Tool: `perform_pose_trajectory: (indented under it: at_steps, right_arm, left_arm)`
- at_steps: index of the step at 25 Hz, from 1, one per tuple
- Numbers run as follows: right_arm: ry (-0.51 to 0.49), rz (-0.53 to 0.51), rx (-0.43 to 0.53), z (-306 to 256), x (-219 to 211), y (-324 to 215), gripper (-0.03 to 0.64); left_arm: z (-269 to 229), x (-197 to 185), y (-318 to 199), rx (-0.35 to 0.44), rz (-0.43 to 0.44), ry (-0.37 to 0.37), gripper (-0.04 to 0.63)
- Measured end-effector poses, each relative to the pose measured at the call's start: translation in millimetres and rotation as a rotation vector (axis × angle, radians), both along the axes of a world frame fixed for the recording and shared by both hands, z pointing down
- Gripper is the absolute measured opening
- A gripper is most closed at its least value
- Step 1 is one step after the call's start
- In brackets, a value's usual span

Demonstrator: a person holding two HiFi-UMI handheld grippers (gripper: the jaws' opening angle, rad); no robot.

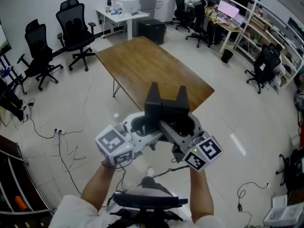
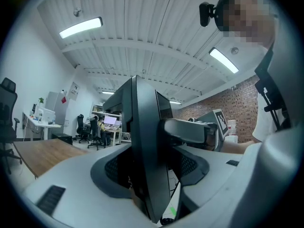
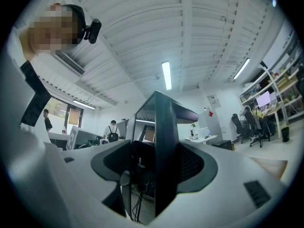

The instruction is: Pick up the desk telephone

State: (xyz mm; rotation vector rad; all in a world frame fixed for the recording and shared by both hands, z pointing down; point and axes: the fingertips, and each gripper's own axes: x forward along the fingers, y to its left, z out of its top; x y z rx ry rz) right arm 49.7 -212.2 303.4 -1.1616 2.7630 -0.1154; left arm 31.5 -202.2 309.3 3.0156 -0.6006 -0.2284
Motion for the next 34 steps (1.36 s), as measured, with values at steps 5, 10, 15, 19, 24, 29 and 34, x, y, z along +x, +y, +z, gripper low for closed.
perform_pose_trajectory:
  at_steps: [5, 10, 15, 19, 24, 29, 34]
  right_arm:
    - [-0.004, -0.006, 0.004, -3.7, -7.1, 11.9, 0.299]
    - [-0.007, -0.015, 0.000, -0.9, -13.3, 20.1, 0.299]
    - [-0.002, -0.013, 0.005, -3.2, -18.6, 22.2, 0.299]
    - [-0.002, -0.010, 0.000, -3.1, -20.0, 23.0, 0.299]
    - [-0.005, -0.008, -0.007, -1.9, -22.4, 22.3, 0.299]
    - [-0.003, -0.007, -0.008, -0.1, -23.0, 23.8, 0.298]
    - [-0.003, -0.004, -0.013, -1.7, -25.4, 24.8, 0.299]
  left_arm:
    - [-3.6, -7.1, 11.9, 0.012, -0.001, -0.007, 0.236]
    - [-1.9, -13.5, 20.2, 0.005, -0.009, -0.012, 0.236]
    - [-3.2, -18.6, 22.0, 0.014, -0.006, -0.011, 0.236]
    - [-4.0, -19.9, 22.7, 0.010, -0.004, -0.007, 0.236]
    - [-1.0, -22.4, 22.1, 0.000, -0.001, -0.021, 0.236]
    - [0.0, -22.6, 23.4, 0.002, 0.003, -0.016, 0.236]
    - [-1.5, -25.3, 24.7, 0.000, 0.005, -0.017, 0.238]
